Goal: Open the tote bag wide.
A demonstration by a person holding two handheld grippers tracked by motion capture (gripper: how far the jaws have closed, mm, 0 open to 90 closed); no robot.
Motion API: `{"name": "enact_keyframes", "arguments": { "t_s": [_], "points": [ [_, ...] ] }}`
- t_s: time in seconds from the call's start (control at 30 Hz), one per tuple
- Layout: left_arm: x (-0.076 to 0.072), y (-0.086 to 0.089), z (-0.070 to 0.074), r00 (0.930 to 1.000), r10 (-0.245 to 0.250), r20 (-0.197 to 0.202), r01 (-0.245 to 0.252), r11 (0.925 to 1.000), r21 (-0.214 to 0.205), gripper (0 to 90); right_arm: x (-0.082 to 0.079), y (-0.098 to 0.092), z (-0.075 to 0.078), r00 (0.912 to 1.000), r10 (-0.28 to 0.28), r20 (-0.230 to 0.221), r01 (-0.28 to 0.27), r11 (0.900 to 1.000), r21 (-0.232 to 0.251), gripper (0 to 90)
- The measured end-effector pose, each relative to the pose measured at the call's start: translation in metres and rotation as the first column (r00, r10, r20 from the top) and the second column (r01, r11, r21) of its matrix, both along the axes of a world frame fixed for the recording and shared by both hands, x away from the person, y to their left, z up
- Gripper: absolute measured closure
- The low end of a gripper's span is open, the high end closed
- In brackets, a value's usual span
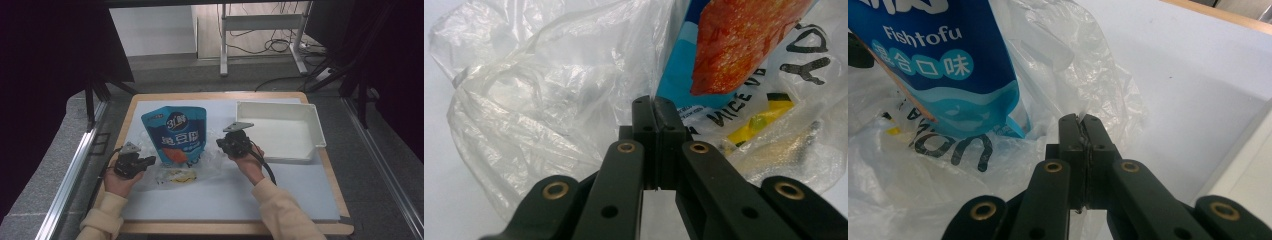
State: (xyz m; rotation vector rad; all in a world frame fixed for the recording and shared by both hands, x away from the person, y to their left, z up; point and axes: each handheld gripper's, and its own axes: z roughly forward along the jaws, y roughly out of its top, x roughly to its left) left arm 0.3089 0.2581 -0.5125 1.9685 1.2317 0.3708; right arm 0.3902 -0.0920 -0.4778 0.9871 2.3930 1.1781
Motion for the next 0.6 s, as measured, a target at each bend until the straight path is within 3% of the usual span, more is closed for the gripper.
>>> {"name": "enact_keyframes", "arguments": {
  "t_s": [0.43,0.6],
  "points": [
    [0.0,-0.001,-0.005,0.9999,0.004,-0.015,-0.004,0.9998,0.019,90.0,-0.003,-0.002,-0.014,0.9998,-0.003,-0.017,0.003,1.0,-0.006,88.0],
    [0.001,-0.001,-0.009,0.9997,0.008,-0.024,-0.007,0.9997,0.025,90.0,-0.004,0.001,-0.019,0.9999,-0.006,-0.01,0.006,0.9993,-0.037,88.0]
  ]
}}
